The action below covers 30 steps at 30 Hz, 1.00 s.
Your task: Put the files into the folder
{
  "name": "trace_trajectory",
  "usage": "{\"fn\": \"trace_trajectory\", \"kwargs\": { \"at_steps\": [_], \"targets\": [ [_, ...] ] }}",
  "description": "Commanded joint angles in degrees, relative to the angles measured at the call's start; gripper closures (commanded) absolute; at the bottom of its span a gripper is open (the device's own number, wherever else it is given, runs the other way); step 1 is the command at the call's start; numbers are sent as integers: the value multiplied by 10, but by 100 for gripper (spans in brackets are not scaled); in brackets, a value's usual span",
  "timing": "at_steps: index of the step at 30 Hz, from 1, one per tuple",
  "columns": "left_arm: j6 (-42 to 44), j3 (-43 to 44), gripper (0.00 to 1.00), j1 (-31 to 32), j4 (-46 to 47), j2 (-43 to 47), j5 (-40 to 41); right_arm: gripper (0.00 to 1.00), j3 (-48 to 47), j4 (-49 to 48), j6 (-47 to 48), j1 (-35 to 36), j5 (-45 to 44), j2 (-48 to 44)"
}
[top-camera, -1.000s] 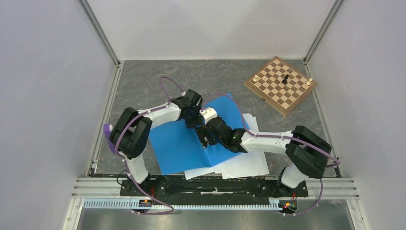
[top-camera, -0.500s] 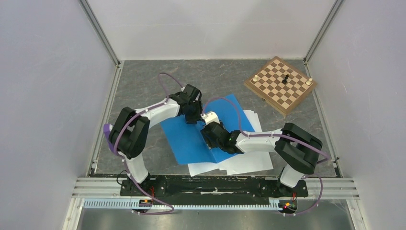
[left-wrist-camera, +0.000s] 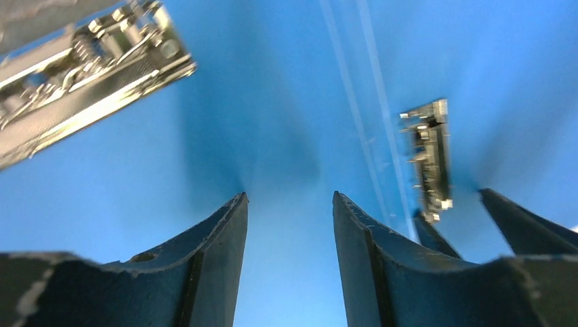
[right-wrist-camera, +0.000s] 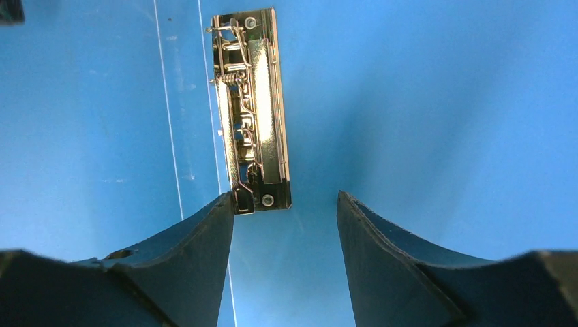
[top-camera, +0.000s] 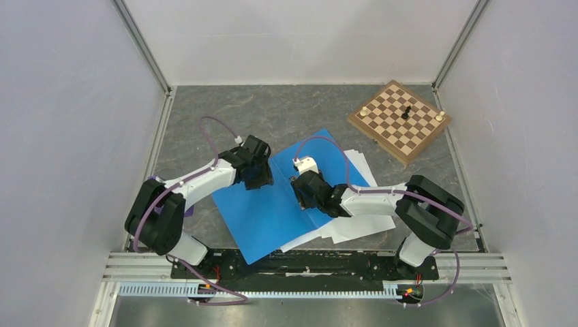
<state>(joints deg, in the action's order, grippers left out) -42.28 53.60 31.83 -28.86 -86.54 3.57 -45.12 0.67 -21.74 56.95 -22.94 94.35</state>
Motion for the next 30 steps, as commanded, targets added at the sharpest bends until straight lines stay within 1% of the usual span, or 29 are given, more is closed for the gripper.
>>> {"fn": "trace_trajectory", "kwargs": {
  "at_steps": [1,5,8,11,13,16,19,24,30],
  "targets": [
    [-76,-45,42,-3,-8,9,75,41,11,-2,-18,-12,27,-3],
    [-120,-64,39,-2,37,-18,85,41,21,-24,-30,-21,58,-1],
    [-133,-48,38,0,40,-64,90,41,30,-30,-36,-25,79,-6],
    [-140,-22,37,8,40,-80,103,40,44,-44,-35,-24,92,-19],
    [-141,2,36,18,36,-84,114,35,51,-49,-28,-24,96,-28],
    [-139,51,36,29,13,-105,129,21,62,-60,-13,-24,105,-38],
    [-137,90,35,36,-2,-126,134,12,67,-62,5,-25,111,-41],
    [-144,145,33,48,-24,-163,142,7,71,-61,29,-24,116,-38],
    [-175,201,25,50,-64,-219,156,3,68,-49,58,-9,93,-32]
  ]
}}
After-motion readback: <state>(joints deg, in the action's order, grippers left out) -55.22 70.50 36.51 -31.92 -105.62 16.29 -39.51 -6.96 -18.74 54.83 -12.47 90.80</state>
